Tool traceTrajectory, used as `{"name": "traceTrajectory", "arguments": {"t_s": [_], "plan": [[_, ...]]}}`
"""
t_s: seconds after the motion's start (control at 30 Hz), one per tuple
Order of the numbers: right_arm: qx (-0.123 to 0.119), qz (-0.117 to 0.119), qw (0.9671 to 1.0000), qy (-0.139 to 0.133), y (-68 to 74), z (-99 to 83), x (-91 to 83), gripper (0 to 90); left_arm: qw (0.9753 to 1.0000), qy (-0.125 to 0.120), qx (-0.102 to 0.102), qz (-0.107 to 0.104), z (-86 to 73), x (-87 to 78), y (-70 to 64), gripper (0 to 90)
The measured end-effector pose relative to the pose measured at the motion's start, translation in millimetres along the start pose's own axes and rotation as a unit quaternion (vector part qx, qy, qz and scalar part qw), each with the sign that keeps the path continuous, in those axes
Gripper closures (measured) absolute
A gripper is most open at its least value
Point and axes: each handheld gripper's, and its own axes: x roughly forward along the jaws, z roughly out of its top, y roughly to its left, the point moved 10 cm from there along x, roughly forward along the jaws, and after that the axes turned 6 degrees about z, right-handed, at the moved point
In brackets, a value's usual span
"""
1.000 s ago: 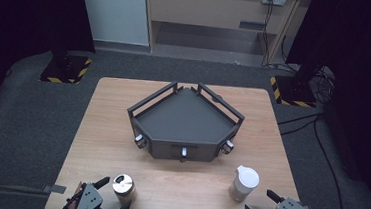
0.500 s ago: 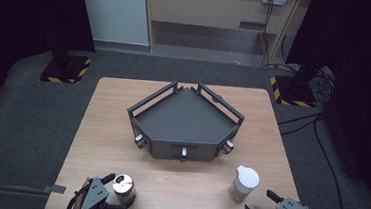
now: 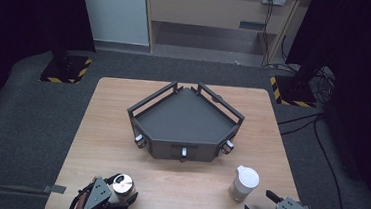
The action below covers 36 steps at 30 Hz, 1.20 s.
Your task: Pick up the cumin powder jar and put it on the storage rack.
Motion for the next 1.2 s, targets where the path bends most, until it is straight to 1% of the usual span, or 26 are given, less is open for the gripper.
{"name": "traceTrajectory", "arguments": {"t_s": [0.17, 0.3, 0.7, 0.9, 0.97, 1.1, 1.2], "plan": [[0.001, 0.0, 1.0, 0.002, -0.4, -0.5, 0.5, 4.2, 1.0, -0.003, 0.001, 0.001, -1.5, -0.1, 1.4, 24.1], [0.001, 0.0, 1.0, 0.002, -0.5, -0.6, 0.6, 4.2, 1.0, -0.008, -0.004, 0.001, -2.9, -1.2, 3.8, 30.1], [0.002, 0.0, 1.0, 0.004, -0.7, -1.5, 2.1, 4.3, 0.9999, -0.013, 0.0, -0.001, -4.8, -1.1, 4.5, 30.5], [0.003, 0.0, 1.0, 0.003, -0.7, -1.7, 1.4, 4.4, 0.9999, -0.013, -0.003, -0.003, -4.4, -0.6, 5.0, 30.8], [0.002, 0.001, 1.0, 0.002, -0.8, -1.7, 1.0, 4.4, 0.9999, -0.011, -0.001, 0.001, -2.9, -1.0, 4.8, 30.8], [0.003, 0.0, 1.0, 0.001, -1.2, -2.0, 0.0, 4.4, 0.9999, -0.012, -0.005, 0.001, 0.3, -2.2, 5.4, 30.9], [0.004, -0.001, 1.0, 0.0, -2.0, -2.4, -1.2, 4.4, 0.9999, -0.015, -0.005, -0.002, 8.3, -4.7, 5.2, 30.9]]}}
